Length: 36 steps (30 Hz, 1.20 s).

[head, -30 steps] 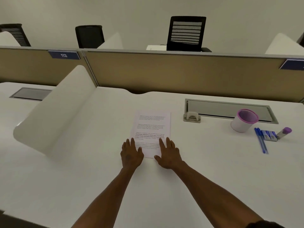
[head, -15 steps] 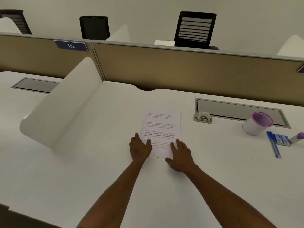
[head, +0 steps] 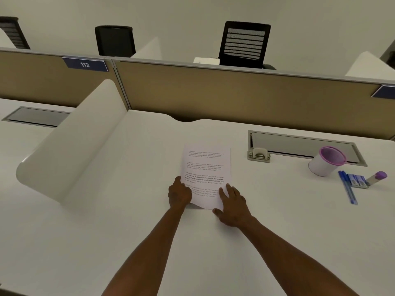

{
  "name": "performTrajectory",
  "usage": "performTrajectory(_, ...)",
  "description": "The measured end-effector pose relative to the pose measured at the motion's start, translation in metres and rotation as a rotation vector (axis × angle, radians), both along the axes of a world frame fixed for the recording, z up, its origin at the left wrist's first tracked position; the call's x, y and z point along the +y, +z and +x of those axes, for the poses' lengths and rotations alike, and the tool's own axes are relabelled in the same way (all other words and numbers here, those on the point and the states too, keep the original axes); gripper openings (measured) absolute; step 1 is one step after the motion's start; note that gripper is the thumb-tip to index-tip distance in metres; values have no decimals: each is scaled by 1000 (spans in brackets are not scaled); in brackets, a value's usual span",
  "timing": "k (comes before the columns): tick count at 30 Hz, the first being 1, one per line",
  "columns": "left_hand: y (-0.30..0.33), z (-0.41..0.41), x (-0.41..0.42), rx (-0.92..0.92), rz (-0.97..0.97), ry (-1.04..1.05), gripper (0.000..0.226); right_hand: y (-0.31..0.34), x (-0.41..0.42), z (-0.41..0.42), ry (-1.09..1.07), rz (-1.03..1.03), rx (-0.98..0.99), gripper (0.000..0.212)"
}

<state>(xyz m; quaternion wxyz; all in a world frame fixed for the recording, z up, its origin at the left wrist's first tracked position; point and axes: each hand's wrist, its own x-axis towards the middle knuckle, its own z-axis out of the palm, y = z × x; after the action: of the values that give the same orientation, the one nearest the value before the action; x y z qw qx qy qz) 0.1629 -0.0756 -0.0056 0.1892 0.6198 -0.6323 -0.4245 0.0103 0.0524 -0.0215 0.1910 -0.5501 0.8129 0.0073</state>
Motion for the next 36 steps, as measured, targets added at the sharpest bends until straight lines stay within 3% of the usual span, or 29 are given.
performTrajectory(4,-3,16,0,168,22,51,39,6,-1,-6,17,5,-46,92)
performTrajectory(13,-1,46,-16,307,106,51,37,82,-49,-49,-58,-217,-457,110)
performTrajectory(16,10,52,-19,374,149,-14,35,103,-76,-66,-100,-383,-329,94)
performTrajectory(21,33,64,-20,405,170,-211,30,120,-105,-100,-108,-228,-231,89)
performTrajectory(24,43,72,-22,488,231,-345,29,123,-98,-117,-149,-110,-410,91)
performTrajectory(28,51,79,-29,534,312,-466,26,115,-81,-133,-151,-86,-575,39)
performTrajectory(31,52,77,-33,516,361,-522,28,104,-58,-139,-255,-109,-855,28)
performTrajectory(33,51,69,-34,505,380,-495,28,97,-38,-141,-298,-142,-966,30)
performTrajectory(36,49,51,-29,513,389,-254,46,86,-8,-144,-419,-216,-1102,32)
